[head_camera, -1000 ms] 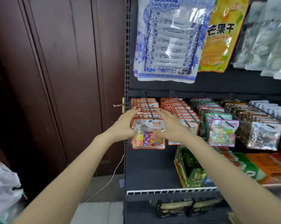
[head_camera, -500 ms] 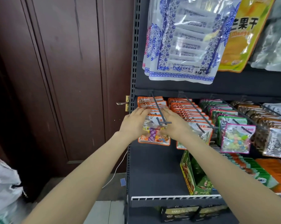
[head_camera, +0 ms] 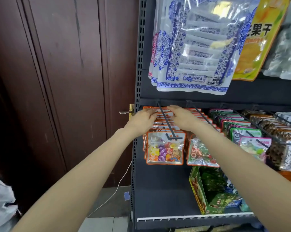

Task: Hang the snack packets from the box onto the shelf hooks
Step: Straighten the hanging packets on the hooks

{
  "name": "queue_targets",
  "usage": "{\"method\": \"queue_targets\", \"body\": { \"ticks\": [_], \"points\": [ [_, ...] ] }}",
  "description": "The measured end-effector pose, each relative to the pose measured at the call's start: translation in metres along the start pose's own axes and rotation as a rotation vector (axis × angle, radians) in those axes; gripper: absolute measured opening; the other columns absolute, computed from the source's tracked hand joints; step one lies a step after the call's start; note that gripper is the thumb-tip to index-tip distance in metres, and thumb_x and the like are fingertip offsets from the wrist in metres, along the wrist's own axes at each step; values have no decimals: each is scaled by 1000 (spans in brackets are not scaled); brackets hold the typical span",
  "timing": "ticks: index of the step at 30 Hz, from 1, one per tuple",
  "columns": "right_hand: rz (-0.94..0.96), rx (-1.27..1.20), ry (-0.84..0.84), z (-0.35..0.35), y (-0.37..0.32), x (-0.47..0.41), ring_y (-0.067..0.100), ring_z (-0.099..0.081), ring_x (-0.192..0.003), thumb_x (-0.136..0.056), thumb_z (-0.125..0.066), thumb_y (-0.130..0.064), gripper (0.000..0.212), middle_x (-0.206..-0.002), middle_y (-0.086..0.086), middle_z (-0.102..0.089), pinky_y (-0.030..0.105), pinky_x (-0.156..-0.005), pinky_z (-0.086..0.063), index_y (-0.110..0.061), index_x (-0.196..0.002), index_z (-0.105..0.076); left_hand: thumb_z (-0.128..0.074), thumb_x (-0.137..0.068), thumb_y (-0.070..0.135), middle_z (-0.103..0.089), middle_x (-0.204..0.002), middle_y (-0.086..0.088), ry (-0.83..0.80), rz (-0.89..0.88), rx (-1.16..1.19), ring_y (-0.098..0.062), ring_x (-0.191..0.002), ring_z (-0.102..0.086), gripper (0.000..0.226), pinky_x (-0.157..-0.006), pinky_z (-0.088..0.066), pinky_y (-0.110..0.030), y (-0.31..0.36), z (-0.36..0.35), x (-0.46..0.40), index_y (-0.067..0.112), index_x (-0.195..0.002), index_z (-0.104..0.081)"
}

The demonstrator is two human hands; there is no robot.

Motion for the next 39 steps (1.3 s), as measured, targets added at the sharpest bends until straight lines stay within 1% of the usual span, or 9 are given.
{"method": "queue_targets", "body": {
  "ticks": [4,6,9,15,19,23,27,35,39],
  "points": [
    [-28,82,-114,-26,7,-17,23,-20,-144,-103,-27,-16,45,-156,16,-17,24,-112,-18,3,-144,-27,-29,-100,41,-15,-158,-1,-165,39,-211,-18,-145,-16,52,-117,-17,-40,-15,-23,-13,21,-149,-25],
    [-44,109,-88,-28,12,-20,30,-36,-134,-102,-29,-15,40,-144,21,-37,30,-105,-31,7,-132,-43,-28,-101,41,-13,-159,1,-178,31,-244,-17,-146,-14,52,-117,-13,-42,-17,-24,-11,22,-149,-24],
    [-98,95,-34,-26,20,-23,33,-50,-114,-102,-32,-15,32,-123,20,-55,32,-91,-41,3,-118,-53,-26,-101,42,-16,-158,2,-182,18,-260,-17,-145,-17,52,-116,-11,-43,-18,-25,-7,23,-149,-23],
    [-135,36,26,-9,17,-40,31,-52,-109,-102,-31,-22,32,-125,17,-54,33,-83,-41,-7,-124,-49,-35,-99,39,-42,-146,-6,-17,56,-104,-26,-133,-39,45,-109,-33,-39,-19,0,-24,21,-138,-45],
    [-54,80,-38,-18,11,-57,24,-23,-143,-103,-27,-26,48,-156,10,-21,32,-114,-21,-10,-148,-23,-31,-101,38,-19,-157,-2,-88,66,-116,-21,-144,-19,49,-117,-18,-40,-28,-7,-46,21,-147,-30],
    [-13,106,-167,-41,13,-70,22,-15,-145,-103,-24,-35,52,-158,8,-10,31,-116,-15,-13,-150,-17,-26,-102,38,-14,-159,-1,-155,126,-185,-20,-145,-16,50,-118,-13,-43,-37,-18,-60,21,-149,-26],
    [-51,76,-155,-40,18,-73,29,-46,-126,-103,-25,-32,45,-145,11,-42,29,-97,-37,-15,-143,-37,-28,-101,41,-24,-156,-5,-177,196,-163,-27,-141,-28,50,-115,-21,-45,-48,-24,-63,23,-147,-28],
    [-32,-121,82,-10,14,-45,30,-51,-119,-100,-38,-21,37,-134,14,-53,29,-90,-41,-10,-133,-50,-46,-95,27,-54,-134,-7,170,68,174,-24,-122,-51,37,-103,-40,-35,-6,16,-32,16,-130,-55],
    [72,-104,126,-3,-1,-5,27,-57,-111,-94,-45,-9,34,-125,12,-60,27,-88,-43,-10,-126,-58,-51,-91,32,-63,-121,-2,120,15,138,-22,-110,-58,30,-95,-47,-40,15,17,-9,23,-118,-62]
  ]
}}
Point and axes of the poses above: each hand's wrist, its own x-axis away from the middle knuckle, its own z-axis out of the back of the hand, y = z × x, the point moved 9 cm from there along -x, towards the middle knuckle
